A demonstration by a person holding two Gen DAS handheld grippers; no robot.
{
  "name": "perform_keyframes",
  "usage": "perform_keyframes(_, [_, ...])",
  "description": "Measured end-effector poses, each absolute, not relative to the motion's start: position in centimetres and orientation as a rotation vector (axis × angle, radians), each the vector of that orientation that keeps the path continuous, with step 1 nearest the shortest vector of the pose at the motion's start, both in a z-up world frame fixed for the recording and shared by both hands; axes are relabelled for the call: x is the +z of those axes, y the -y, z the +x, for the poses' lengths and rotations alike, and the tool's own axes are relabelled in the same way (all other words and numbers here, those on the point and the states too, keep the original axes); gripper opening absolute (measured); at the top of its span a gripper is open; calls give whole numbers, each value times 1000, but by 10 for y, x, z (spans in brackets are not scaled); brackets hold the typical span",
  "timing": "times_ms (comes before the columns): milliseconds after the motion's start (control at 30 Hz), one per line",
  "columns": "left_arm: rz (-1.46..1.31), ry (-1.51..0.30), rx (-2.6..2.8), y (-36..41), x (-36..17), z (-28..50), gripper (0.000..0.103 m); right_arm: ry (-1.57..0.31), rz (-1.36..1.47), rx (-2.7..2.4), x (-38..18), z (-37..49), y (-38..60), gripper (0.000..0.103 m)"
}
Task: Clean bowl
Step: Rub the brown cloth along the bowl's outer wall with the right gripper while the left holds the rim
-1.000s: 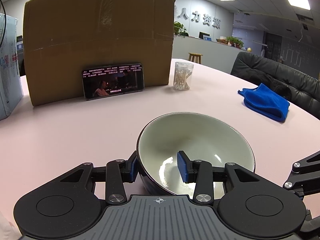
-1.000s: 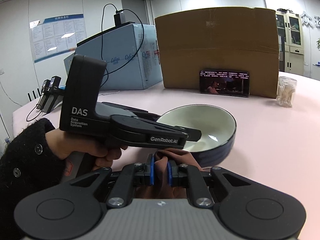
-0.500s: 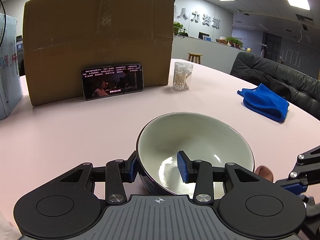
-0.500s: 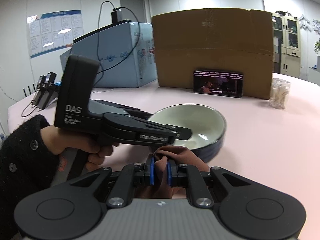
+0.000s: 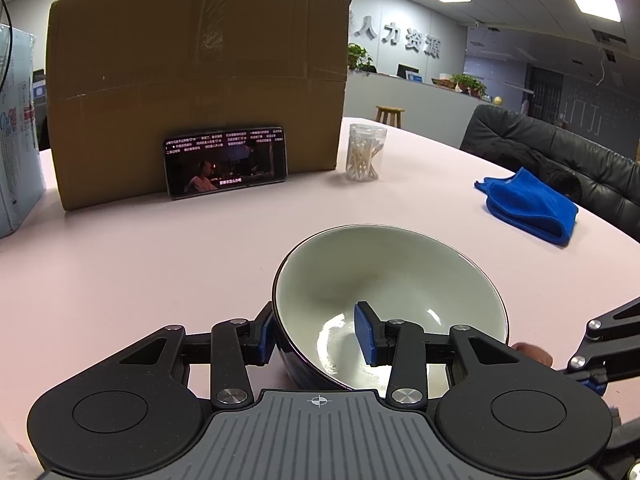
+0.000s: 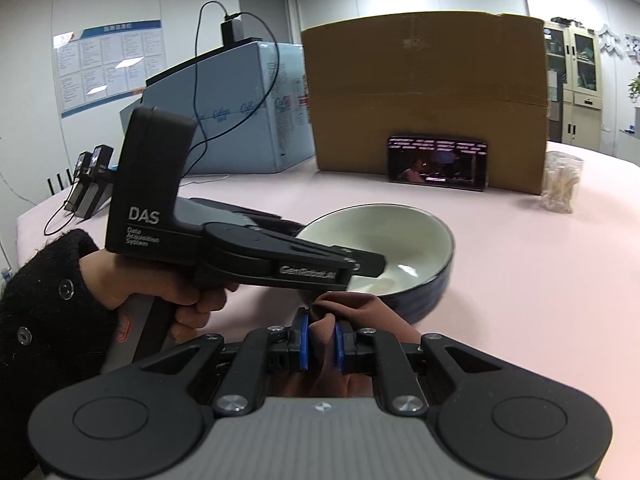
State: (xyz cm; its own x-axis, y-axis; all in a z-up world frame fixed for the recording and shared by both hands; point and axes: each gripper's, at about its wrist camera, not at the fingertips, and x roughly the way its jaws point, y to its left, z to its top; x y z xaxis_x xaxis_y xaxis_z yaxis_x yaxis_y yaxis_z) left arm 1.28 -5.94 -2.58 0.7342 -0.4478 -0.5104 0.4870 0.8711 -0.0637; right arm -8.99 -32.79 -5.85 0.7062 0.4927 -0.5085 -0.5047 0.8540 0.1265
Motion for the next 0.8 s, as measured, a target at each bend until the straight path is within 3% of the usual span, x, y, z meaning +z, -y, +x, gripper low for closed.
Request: perform_keyframes(800, [71, -543, -514, 58, -27, 16, 38, -567, -7, 524, -55, -86, 340, 15])
